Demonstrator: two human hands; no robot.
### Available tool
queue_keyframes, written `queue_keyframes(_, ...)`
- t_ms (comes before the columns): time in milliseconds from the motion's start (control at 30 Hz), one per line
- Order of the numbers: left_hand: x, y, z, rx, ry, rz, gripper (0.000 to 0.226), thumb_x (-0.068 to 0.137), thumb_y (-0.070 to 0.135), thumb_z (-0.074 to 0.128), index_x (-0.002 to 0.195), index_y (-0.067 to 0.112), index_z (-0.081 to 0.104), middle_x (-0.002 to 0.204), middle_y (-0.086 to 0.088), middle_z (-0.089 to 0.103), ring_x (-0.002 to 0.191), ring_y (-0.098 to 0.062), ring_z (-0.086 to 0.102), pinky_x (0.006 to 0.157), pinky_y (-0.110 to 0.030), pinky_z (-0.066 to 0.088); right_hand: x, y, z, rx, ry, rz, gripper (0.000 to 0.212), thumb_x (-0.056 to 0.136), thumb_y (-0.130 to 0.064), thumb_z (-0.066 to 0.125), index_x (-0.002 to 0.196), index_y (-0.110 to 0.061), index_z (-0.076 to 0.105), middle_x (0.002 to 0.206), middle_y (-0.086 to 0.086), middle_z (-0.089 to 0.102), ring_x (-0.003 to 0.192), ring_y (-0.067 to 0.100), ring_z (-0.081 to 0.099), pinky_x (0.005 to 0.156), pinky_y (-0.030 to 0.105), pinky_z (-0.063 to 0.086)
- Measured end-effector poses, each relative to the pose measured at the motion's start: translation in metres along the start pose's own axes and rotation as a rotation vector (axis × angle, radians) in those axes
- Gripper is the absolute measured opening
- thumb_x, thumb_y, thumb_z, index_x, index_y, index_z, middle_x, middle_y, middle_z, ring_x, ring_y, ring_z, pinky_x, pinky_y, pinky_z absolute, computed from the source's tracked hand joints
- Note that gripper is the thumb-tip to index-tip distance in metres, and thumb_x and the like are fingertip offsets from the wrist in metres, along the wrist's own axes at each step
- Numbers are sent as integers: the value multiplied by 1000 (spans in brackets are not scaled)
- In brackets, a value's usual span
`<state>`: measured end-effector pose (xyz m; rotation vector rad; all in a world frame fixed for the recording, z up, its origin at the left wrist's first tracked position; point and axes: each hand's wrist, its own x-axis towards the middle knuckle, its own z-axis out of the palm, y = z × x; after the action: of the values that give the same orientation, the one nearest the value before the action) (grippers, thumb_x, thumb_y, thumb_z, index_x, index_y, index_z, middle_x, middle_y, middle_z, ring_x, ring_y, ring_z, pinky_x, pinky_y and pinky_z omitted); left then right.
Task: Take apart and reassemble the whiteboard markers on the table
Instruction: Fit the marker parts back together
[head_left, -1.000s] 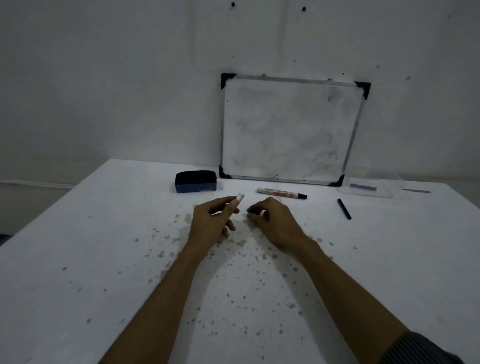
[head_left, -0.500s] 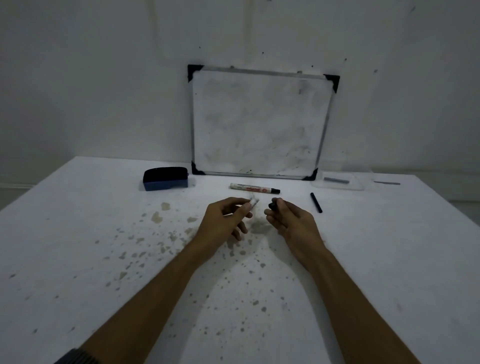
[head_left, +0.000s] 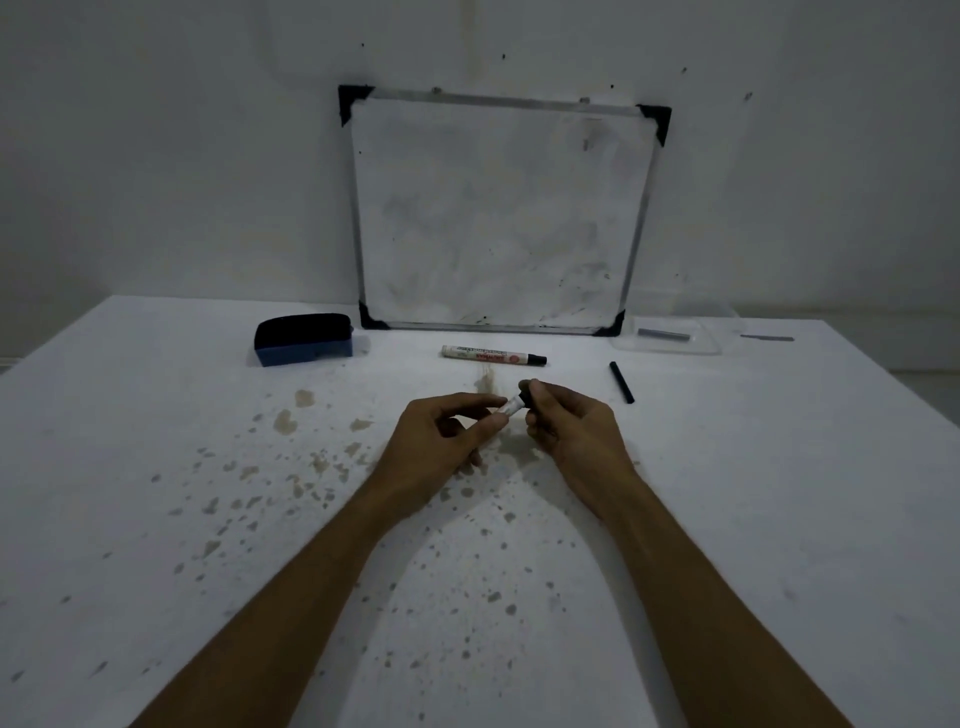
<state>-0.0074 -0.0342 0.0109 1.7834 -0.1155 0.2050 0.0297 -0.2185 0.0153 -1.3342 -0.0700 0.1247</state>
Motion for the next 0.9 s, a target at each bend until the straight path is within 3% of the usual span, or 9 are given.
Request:
queue_keyframes(100, 0, 0, 1, 8, 12, -6, 30, 92, 33, 76, 121, 24, 77, 92, 4, 81, 58, -19, 71, 58, -28, 60, -5, 0, 2, -188, 89, -167, 19, 95, -25, 72, 108, -14, 79, 84, -3, 78, 74, 8, 70, 74, 22, 57)
queue_keyframes(200, -2, 5, -1, -44, 7, -20, 28, 95, 31, 72, 121, 21, 76, 89, 2, 81, 55, -20, 68, 53, -29, 59, -10, -2, 5, -221, 109, -256, 18, 95, -25, 72, 110, -18, 79, 88, -2, 79, 75, 7, 70, 77, 24, 61)
queue_keyframes(367, -5, 9, -10, -37, -53, -2, 25, 102, 31, 62, 106, 13, 79, 66, 5, 75, 46, -12, 62, 46, -25, 50, -14, -1, 12, -157, 31, -252, 22, 96, -22, 70, 115, -14, 78, 78, -3, 73, 72, 11, 64, 75, 24, 56)
queue_keyframes(467, -5, 8, -17, -61, -89, -23, 33, 102, 34, 60, 91, 9, 79, 55, -5, 66, 41, -11, 55, 45, -21, 44, -15, 1, 11, -99, -27, -232, 23, 98, -18, 67, 117, -10, 77, 77, 5, 66, 72, 16, 58, 77, 27, 55)
queue_keyframes(600, -4, 6, -22, -60, -132, -36, 36, 102, 35, 59, 90, 7, 78, 53, -3, 64, 42, -10, 54, 48, -21, 44, -16, -1, 11, -68, -88, -185, 23, 93, -22, 70, 114, -17, 79, 90, 13, 69, 79, 18, 58, 83, 30, 58)
queue_keyframes(700, -3, 5, -23, -63, -147, -41, 38, 102, 39, 60, 90, 9, 79, 54, -6, 63, 44, -12, 54, 49, -24, 44, -15, 0, 11, -59, -108, -165, 24, 89, -26, 72, 112, -20, 80, 97, 9, 75, 82, 17, 61, 85, 31, 59)
queue_keyframes(800, -2, 4, -25, -71, -145, -43, 39, 100, 41, 60, 88, 9, 78, 54, -8, 61, 41, -11, 51, 48, -22, 42, -14, 0, 10, -76, -112, -170, 23, 91, -23, 71, 112, -18, 79, 95, 6, 76, 83, 16, 63, 86, 31, 59)
queue_keyframes(900, -1, 1, -27, -67, -154, -43, 39, 100, 43, 60, 87, 12, 79, 56, -14, 61, 46, -20, 51, 52, -30, 43, -12, 2, 9, -124, -119, -177, 23, 95, -19, 70, 115, -13, 78, 87, -1, 75, 79, 11, 64, 82, 28, 59)
